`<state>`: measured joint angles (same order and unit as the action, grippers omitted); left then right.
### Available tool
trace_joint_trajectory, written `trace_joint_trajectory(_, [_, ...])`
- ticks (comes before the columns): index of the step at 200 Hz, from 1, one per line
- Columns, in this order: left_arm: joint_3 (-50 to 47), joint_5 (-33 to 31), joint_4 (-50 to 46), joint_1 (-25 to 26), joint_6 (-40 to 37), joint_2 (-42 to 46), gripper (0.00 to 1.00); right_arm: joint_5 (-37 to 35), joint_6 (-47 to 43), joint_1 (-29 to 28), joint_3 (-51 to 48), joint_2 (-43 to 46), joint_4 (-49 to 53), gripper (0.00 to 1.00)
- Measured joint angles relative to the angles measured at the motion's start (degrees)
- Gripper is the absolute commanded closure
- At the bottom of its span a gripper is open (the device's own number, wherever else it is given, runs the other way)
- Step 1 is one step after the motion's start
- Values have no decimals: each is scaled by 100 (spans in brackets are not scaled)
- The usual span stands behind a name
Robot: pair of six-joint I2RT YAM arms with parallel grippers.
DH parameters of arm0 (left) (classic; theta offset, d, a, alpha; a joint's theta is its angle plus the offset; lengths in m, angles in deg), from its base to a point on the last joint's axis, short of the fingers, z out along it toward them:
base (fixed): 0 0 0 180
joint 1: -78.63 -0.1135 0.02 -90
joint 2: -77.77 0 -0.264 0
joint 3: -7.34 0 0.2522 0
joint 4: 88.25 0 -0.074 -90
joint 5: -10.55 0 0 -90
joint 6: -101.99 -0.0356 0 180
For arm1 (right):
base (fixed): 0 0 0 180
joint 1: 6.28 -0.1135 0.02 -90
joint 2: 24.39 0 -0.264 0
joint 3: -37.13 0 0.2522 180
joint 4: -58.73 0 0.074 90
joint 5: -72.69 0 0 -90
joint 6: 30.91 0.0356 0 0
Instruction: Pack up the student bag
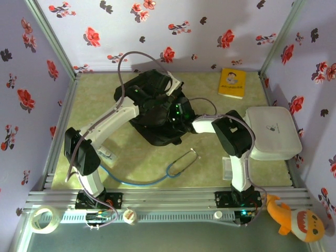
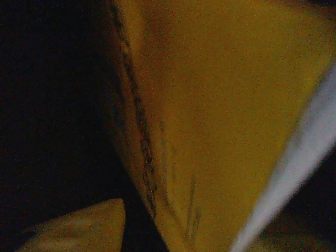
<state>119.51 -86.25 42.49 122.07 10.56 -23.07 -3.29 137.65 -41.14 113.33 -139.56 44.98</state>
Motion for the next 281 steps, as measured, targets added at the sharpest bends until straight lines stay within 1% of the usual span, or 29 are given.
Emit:
trace_joint_trajectory(21, [-107, 4, 9, -72, -22, 57, 100, 125, -9, 83, -251, 570, 468, 40])
trace_joint_trajectory(42, [-328, 42, 103, -160, -42, 153, 100, 144, -57, 168, -433, 1401, 835, 38])
trace_joint_trajectory(78, [-811, 90, 212, -310, -33, 446, 100, -116, -361, 404, -979, 2820, 1416, 35])
trace_joint_trajectory(98, [-1158, 153, 289, -337, -11, 706, 100, -354, -693, 831, -1178, 3224, 2129, 30])
trace_joint_trajectory(130, [-1696, 457, 286, -339, 2, 1123, 99, -820, -1547, 1779, -994, 3338, 3237, 20])
trace_joint_trajectory(138, [-1768, 575, 243, -339, 2, 1176, 91, -984, -1794, 2000, -802, 3279, 3512, 19])
trace_joint_trajectory(147, [-1818, 710, 210, -339, 0, 1207, 79, -1126, -2033, 2186, -529, 3143, 3751, 18])
trace_joint_trajectory(155, [-1867, 809, 214, -339, 42, 1220, 66, -1224, -2253, 2339, -221, 2949, 3880, 18])
trace_joint_trajectory(170, [-1956, 992, 258, -339, 245, 1220, 40, -1394, -2605, 2566, 358, 2487, 4022, 17])
trace_joint_trajectory(175, [-1987, 1040, 289, -339, 302, 1220, 34, -1436, -2708, 2643, 557, 2293, 4050, 16])
trace_joint_trajectory(185, [-2052, 1123, 367, -339, 479, 1220, 27, -1510, -2896, 2763, 960, 1886, 4096, 15])
trace_joint_trajectory(198, [-2140, 1150, 531, -339, 699, 1220, 15, -1578, -3106, 2898, 1462, 1327, 4122, 15])
trace_joint_trajectory(230, [-2671, 828, 1102, -409, 1252, 1462, 4, -1552, -3469, 3167, 2800, -133, 4424, 16])
trace_joint_trajectory(249, [-2924, 557, 1207, -501, 1429, 1679, 2, -1534, -3620, 3248, 3442, -831, 4583, 15])
trace_joint_trajectory(281, [-3036, 225, 1268, -721, 1690, 1869, 0, -1523, -3777, 3340, 4232, -1591, 4870, 15])
